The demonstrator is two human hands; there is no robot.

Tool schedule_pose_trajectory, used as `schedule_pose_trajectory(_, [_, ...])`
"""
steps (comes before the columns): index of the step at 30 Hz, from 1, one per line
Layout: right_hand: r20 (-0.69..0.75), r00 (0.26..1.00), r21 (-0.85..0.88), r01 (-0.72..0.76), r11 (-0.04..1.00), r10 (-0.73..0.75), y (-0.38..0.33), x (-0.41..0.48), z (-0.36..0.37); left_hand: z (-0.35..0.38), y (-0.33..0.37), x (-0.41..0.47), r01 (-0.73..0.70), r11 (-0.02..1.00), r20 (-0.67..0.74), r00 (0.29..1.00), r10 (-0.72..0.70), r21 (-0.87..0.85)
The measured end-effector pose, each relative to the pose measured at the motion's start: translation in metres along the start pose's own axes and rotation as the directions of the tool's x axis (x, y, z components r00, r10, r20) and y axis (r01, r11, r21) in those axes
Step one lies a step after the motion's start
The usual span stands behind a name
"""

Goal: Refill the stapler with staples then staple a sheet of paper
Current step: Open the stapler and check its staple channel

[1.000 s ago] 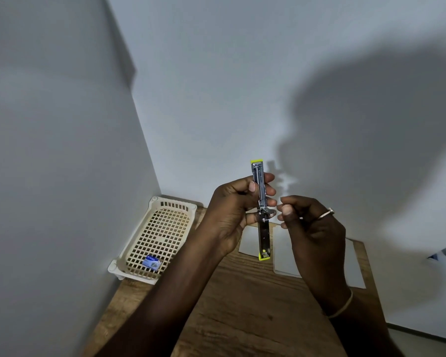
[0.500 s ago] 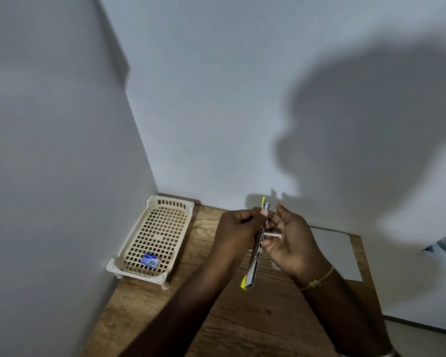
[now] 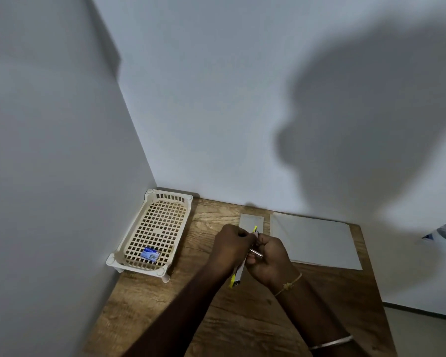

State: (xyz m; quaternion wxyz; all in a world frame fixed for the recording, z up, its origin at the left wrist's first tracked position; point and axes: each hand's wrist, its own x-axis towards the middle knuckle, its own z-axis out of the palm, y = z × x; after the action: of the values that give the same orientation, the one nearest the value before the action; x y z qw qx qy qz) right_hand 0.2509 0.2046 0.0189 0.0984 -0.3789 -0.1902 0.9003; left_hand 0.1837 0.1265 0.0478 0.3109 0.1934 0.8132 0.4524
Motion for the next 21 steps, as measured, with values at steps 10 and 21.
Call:
schedule_pose_trajectory(10, [-0.038, 0.999, 0.142, 0.004, 0.99, 0.001, 0.0, 0.014, 0.005, 0.003, 0.026, 0.006, -0.277, 0.758, 0.035, 0.947, 0.319, 0.591])
schedule_pose_trajectory(21, [0.03, 0.993, 0.243, 0.103, 0.964, -0.113, -0.018, 0.016, 0.014, -0.01, 0.032, 0.001, -0.482, 0.737, -0.076, 0.811, 0.579, 0.473])
